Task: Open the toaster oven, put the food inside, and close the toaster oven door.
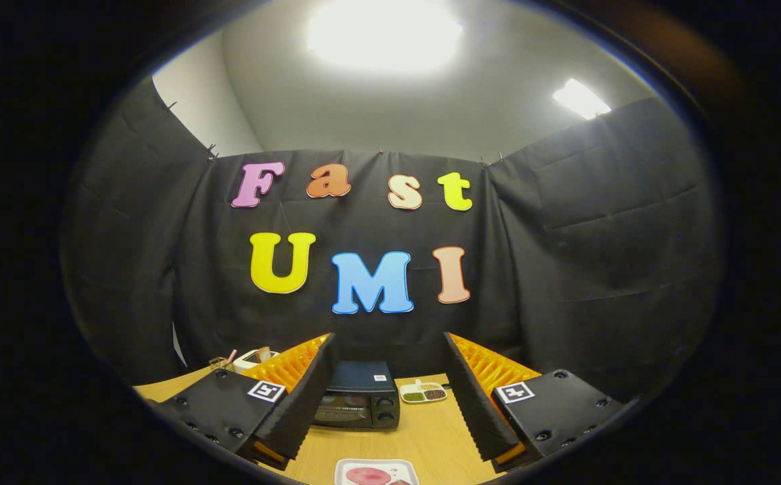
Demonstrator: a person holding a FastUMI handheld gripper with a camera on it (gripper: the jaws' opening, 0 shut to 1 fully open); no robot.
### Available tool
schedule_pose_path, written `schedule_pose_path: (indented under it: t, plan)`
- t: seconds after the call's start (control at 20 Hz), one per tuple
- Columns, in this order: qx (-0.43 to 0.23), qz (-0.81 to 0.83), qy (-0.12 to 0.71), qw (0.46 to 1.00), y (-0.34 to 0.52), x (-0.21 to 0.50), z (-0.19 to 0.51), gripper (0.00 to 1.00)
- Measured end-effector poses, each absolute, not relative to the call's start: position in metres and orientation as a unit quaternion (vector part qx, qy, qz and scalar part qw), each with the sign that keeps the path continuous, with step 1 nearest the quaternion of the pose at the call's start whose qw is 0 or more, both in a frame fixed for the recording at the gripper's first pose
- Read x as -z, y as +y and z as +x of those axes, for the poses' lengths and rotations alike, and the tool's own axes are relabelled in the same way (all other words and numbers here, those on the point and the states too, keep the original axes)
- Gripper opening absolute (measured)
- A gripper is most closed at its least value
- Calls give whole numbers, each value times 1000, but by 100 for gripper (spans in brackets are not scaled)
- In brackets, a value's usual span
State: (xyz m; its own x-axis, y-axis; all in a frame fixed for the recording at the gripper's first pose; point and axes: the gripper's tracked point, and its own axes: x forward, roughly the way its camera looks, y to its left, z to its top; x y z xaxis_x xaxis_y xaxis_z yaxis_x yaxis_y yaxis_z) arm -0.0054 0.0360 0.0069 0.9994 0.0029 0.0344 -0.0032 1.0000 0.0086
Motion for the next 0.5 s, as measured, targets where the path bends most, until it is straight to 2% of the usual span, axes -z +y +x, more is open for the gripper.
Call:
schedule_pose_path:
  t: [0.5]
  plan:
    - [-33,25,-10,999,102,14,51,97]
